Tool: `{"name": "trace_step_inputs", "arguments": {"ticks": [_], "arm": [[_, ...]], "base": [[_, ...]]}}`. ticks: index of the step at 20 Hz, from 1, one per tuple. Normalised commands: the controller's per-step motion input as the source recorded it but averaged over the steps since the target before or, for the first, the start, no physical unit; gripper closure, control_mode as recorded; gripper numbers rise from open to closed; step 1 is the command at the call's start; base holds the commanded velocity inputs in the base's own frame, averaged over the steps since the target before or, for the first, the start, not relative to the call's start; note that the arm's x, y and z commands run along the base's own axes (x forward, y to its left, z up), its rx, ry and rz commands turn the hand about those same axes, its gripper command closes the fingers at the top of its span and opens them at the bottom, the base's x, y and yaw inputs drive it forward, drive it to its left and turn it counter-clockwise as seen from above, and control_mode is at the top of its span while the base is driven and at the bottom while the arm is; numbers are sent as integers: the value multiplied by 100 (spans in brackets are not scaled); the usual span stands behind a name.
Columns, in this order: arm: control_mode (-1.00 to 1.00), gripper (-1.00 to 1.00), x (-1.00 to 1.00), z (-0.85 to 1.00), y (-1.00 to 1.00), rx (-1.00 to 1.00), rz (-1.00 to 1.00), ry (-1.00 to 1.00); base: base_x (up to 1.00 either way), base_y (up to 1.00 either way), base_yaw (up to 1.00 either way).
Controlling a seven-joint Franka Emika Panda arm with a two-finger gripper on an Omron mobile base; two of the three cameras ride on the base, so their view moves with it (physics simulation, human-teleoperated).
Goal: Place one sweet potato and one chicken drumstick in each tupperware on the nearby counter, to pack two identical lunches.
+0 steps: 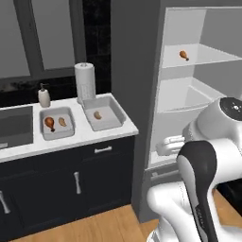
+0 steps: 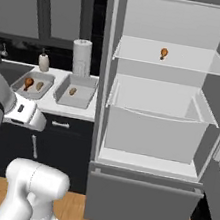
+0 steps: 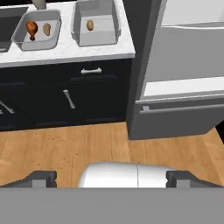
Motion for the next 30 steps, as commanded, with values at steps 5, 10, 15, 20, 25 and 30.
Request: {"name": "trace_step_inputs", "arguments": {"ticks": [5, 10, 15, 20, 25, 30], "arm": [[100, -100, 0, 0, 0, 0, 0, 0], [100, -100, 0, 0, 0, 0, 0, 0], [100, -100, 0, 0, 0, 0, 0, 0], [100, -100, 0, 0, 0, 0, 0, 0], [100, -100, 0, 0, 0, 0, 0, 0], [-100, -100, 30, 19, -13, 1, 4, -3]], "base": [[-30, -100, -11], [41, -76, -2], [91, -9, 0], [93, -11, 0], [43, -55, 1], [0, 0, 0]]}}
